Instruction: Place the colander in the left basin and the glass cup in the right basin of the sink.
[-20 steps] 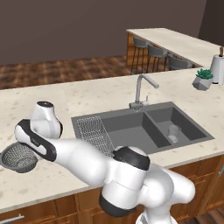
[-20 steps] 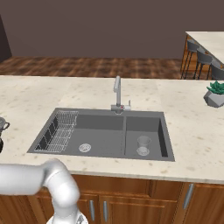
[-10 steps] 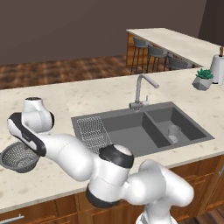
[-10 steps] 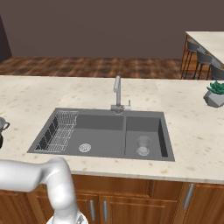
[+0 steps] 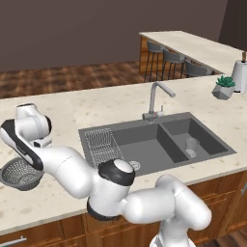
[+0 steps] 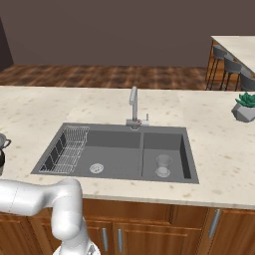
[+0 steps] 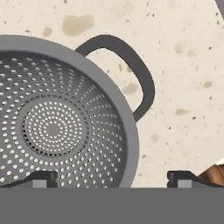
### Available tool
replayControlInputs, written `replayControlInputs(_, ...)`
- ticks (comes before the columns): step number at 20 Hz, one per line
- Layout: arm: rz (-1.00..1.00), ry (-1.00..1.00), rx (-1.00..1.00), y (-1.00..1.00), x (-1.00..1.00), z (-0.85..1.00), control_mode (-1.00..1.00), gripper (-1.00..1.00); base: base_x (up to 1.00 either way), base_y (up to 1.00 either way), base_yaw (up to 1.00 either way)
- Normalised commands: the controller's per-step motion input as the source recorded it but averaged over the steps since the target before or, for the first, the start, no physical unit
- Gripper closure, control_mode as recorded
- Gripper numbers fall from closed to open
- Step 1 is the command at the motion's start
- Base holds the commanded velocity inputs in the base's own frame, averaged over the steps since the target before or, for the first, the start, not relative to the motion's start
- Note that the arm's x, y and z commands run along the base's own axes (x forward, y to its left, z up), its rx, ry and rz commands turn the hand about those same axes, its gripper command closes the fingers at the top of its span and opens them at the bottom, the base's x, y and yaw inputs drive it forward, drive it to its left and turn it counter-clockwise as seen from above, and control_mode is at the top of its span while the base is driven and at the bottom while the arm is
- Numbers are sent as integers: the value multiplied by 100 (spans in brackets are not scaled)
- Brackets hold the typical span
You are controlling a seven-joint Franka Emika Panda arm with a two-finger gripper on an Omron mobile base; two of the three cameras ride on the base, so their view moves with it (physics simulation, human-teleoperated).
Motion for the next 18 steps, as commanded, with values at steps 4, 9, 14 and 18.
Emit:
replayControlInputs(4, 0, -3, -1, 0, 7, -2, -100, -100, 0, 0, 0)
replayControlInputs(9, 0, -9, -2, -2, 10, -9, -100, -100, 0, 0, 0)
replayControlInputs(14, 0, 0, -1, -8, -18, -6, -100, -100, 0, 0, 0)
replayControlInputs(18, -3, 0, 0, -8, -26, 0, -100, -100, 0, 0, 0)
